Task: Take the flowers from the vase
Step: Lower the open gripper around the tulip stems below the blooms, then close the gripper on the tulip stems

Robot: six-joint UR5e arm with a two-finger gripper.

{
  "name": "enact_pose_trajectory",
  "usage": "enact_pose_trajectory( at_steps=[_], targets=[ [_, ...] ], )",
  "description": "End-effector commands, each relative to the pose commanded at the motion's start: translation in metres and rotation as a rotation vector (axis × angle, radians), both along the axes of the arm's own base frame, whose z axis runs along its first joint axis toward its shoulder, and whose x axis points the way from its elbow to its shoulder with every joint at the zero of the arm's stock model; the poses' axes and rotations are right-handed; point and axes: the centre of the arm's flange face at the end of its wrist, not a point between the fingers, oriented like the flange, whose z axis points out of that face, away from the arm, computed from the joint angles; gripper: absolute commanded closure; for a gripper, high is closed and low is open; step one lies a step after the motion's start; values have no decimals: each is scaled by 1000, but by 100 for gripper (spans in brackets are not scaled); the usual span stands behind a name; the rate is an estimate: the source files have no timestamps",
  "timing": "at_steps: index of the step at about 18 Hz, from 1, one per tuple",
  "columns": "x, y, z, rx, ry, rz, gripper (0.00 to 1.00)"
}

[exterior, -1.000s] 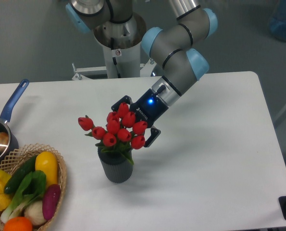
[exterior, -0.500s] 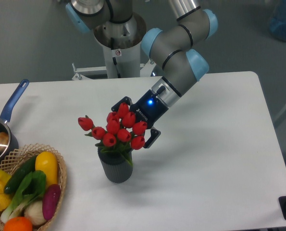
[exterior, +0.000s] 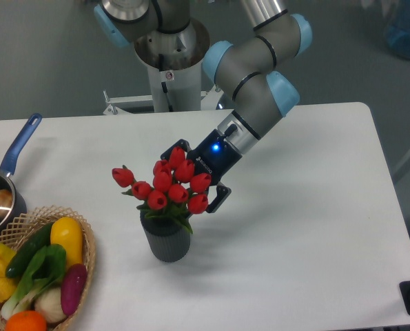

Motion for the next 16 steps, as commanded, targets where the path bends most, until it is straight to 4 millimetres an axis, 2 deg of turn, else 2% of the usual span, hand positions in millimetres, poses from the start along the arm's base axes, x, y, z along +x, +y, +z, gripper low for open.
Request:
enact_pose_trajectory(
  at_steps=[8,11,16],
  targets=[
    [1,14,3,27,-1,-21,0],
    [7,23,-5,29,-4,-42,0],
    [6,23,-6,68,-32,-38,0]
  ],
)
